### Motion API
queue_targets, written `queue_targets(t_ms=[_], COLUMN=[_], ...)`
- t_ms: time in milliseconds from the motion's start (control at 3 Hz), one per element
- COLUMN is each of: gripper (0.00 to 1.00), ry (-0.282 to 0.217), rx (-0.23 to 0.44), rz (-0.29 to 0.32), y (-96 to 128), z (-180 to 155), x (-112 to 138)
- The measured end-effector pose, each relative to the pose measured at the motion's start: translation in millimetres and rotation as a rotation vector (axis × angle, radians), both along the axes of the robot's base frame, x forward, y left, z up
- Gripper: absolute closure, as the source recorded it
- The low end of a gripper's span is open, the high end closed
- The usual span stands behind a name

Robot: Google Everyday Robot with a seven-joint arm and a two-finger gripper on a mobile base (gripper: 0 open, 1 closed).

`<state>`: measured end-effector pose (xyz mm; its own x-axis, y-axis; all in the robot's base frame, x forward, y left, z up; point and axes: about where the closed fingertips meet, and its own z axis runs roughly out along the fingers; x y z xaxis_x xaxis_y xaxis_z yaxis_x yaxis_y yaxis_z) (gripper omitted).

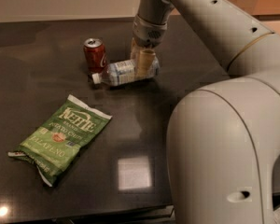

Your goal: Move blue plastic bottle near coke can

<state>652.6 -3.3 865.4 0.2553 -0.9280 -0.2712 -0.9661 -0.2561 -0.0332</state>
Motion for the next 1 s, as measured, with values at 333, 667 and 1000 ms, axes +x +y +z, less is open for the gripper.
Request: queue_targets(t_ms=[333,667,1000], gripper=[0.35,0.12,0.0], ry=[-0.008,-0.002,-0.006], rx=[-0.005,-0.003,0.019], rz=[-0.008,-0.006,-0.008], y=[4,9,17], z=[-3,-8,-17], x=[11,13,17])
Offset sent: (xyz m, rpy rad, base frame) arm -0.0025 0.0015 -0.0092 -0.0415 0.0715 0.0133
